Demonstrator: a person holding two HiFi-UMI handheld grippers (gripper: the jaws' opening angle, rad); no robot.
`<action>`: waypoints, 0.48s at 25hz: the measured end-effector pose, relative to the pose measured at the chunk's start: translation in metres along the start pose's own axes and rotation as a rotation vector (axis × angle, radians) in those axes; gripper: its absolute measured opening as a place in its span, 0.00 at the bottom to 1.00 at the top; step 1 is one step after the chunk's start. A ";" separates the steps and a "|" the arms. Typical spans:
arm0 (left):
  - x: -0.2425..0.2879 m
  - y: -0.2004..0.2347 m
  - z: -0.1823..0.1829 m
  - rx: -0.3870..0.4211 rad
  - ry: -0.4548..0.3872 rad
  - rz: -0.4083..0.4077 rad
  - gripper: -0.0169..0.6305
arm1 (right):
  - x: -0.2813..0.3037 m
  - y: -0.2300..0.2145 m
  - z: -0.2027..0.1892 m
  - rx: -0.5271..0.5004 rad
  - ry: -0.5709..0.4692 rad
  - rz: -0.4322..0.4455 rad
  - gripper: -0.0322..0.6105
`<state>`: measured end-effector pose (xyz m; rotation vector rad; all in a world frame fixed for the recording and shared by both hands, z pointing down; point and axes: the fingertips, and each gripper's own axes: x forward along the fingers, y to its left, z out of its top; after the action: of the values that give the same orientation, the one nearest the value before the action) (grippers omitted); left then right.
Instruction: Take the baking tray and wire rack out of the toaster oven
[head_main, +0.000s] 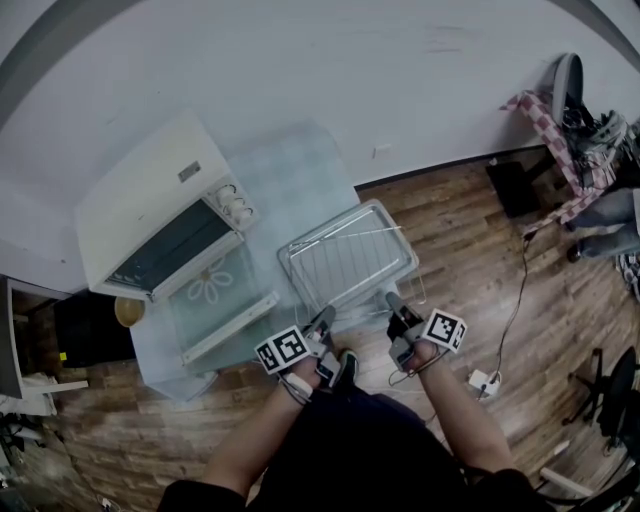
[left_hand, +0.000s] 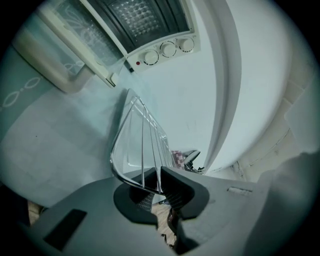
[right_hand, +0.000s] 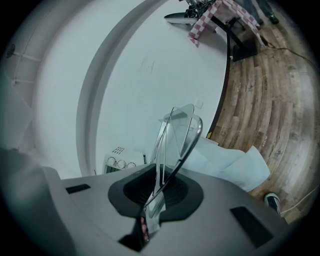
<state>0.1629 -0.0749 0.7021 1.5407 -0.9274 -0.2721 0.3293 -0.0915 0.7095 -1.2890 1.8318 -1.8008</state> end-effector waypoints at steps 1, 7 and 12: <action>0.000 0.000 -0.001 -0.003 0.012 0.009 0.06 | 0.001 0.000 0.000 -0.001 0.002 -0.003 0.10; -0.009 0.003 -0.004 -0.020 0.056 0.041 0.17 | 0.006 0.007 0.002 -0.007 0.007 -0.012 0.10; -0.018 0.006 -0.009 -0.044 0.084 0.047 0.29 | 0.009 0.006 0.009 -0.019 -0.005 -0.046 0.12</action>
<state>0.1549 -0.0552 0.7030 1.4765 -0.8846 -0.1913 0.3282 -0.1052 0.7058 -1.3525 1.8350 -1.8057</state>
